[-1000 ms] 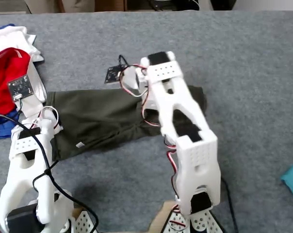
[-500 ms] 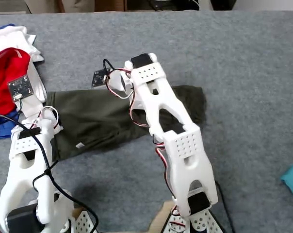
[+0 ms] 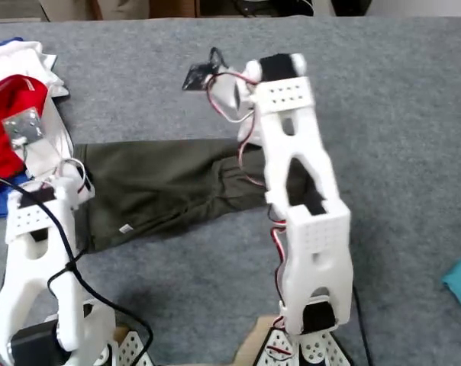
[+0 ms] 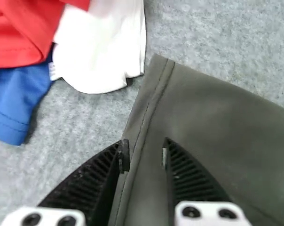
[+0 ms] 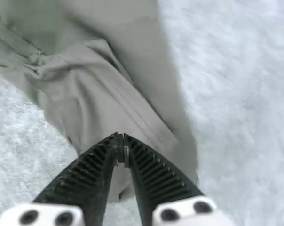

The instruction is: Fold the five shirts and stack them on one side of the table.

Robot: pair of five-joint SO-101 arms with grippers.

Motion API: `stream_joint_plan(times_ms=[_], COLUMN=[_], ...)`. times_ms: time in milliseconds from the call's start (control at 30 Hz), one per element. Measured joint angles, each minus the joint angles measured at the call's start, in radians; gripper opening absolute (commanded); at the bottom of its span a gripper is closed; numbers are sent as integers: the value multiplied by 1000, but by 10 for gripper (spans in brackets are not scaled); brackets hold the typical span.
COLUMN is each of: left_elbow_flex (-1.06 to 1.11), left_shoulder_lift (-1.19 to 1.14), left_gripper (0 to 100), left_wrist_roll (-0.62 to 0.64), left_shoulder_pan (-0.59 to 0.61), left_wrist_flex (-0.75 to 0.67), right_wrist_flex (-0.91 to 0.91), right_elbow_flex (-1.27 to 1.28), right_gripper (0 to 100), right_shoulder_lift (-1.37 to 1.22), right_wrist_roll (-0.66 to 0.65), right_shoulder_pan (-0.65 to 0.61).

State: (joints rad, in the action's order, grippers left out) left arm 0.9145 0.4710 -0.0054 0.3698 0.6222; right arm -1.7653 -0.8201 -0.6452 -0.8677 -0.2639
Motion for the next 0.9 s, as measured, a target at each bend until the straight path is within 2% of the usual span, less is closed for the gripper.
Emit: stream_joint_plan(times_ms=[167,300,467,667,900], left_elbow_flex=[-98,-239,-525,-908,-1258], left_shoulder_lift=[-35,-173,-473,-835,-1068], left_gripper=[155,178,178,178,178], left_wrist_roll=[-52,-84,-153,-172,-212], left_shoulder_pan=[6,8,9,38,91], left_wrist_flex=[140,256,471,715,870], right_wrist_flex=[-3,-3,-3,-3,-3], right_elbow_flex=[71,123,184,284,371], right_gripper=[5,5,5,5,5], right_shoulder_lift=[83,129,173,265,342], right_wrist_roll=[20,41,48,48,48], right_shoulder_pan=[2,37,98,137,137])
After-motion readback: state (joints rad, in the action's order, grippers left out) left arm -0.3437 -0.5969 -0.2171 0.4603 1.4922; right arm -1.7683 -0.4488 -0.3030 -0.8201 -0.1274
